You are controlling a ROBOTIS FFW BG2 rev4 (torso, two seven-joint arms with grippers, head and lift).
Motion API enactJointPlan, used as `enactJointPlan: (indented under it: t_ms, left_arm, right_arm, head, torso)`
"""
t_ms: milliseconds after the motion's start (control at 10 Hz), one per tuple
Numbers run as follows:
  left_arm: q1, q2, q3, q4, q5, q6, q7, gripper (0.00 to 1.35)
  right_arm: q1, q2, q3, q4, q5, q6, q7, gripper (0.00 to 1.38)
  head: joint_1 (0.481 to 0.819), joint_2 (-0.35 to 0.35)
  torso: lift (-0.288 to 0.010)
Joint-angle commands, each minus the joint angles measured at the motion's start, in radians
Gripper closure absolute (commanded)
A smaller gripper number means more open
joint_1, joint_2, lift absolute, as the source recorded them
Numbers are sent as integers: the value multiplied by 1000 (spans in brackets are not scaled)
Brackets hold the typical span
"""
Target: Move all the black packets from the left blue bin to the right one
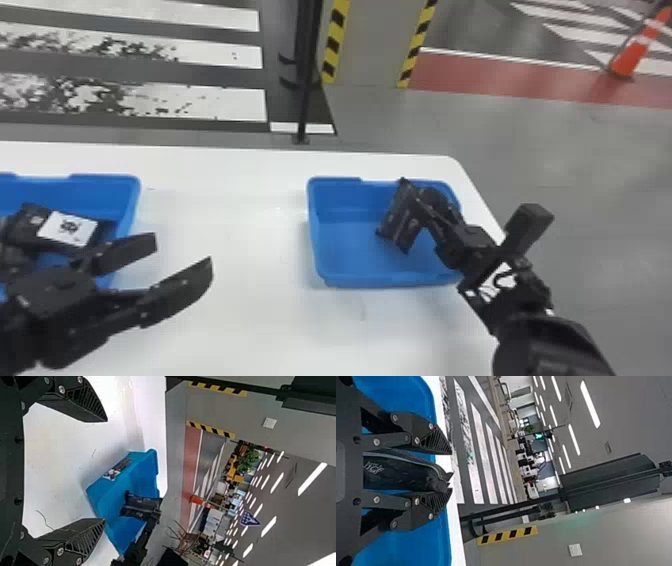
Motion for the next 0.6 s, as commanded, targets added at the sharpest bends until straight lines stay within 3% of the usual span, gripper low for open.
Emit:
enactJointPlan:
  t_ms: [0, 300, 500]
  left_arm:
    - [-8, -4, 47, 0, -23, 0, 0, 180]
    - [-30, -10, 155, 0, -111, 32, 3, 185]
    - [-62, -13, 229, 19, -176, 69, 5, 185]
  right_arm:
    - [81, 31, -2, -116, 44, 0, -36, 73]
    - [312, 84, 76, -361, 127, -93, -116, 131]
    - [445, 114, 125, -491, 145, -128, -161, 133]
  head:
    - [695, -237]
    - [695, -176]
    - [695, -52]
  torso:
    - [-185]
    - [-185]
    - [-185]
